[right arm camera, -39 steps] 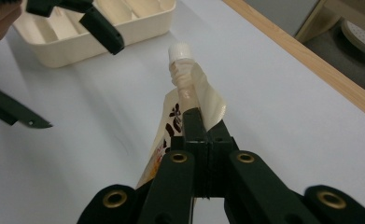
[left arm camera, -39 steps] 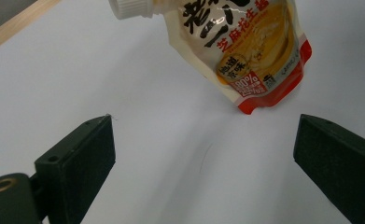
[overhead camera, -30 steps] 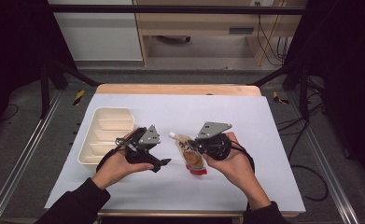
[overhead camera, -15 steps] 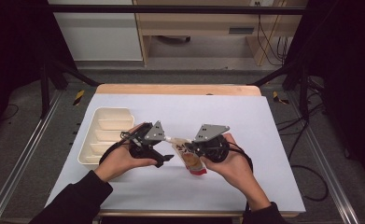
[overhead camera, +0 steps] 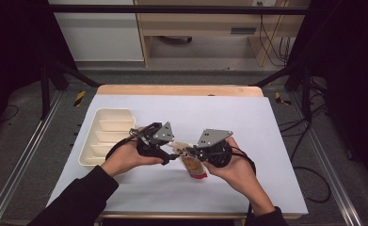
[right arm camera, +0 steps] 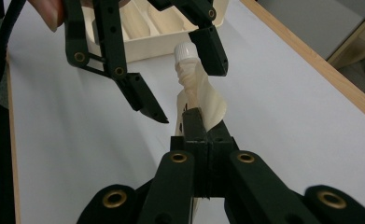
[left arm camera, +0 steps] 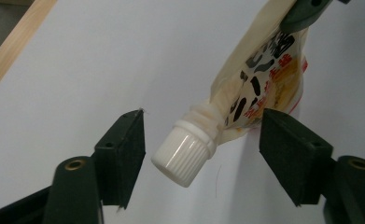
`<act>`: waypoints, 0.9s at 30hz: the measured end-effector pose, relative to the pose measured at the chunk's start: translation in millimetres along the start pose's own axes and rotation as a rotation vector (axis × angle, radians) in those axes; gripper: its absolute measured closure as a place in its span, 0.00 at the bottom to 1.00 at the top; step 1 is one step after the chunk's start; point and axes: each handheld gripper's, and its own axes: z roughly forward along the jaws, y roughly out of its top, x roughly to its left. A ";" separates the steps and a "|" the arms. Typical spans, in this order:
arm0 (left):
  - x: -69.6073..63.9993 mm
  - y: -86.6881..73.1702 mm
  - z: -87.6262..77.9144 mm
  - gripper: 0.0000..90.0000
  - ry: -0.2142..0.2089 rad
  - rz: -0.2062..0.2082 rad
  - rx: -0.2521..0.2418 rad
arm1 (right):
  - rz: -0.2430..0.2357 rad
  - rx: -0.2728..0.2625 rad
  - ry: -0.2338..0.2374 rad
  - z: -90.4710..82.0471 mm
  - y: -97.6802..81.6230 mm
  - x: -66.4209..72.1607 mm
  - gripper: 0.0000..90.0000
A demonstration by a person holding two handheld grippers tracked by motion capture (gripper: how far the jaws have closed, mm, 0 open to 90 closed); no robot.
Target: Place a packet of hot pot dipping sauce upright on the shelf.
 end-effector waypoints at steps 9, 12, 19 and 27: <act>1.5 10.2 2.7 0.51 -0.058 0.021 0.012 | -0.006 0.005 0.007 -1.0 0.0 2.0 1.00; 1.4 11.3 5.0 0.56 -0.059 0.027 0.024 | -0.007 0.003 0.008 -0.9 -0.2 2.6 1.00; 3.5 12.5 6.1 0.72 -0.091 0.032 0.053 | -0.007 0.006 0.007 -0.7 -0.3 2.3 1.00; 0.3 13.5 4.3 0.81 -0.099 0.070 0.045 | 0.040 0.007 -0.035 1.5 -8.6 2.4 0.60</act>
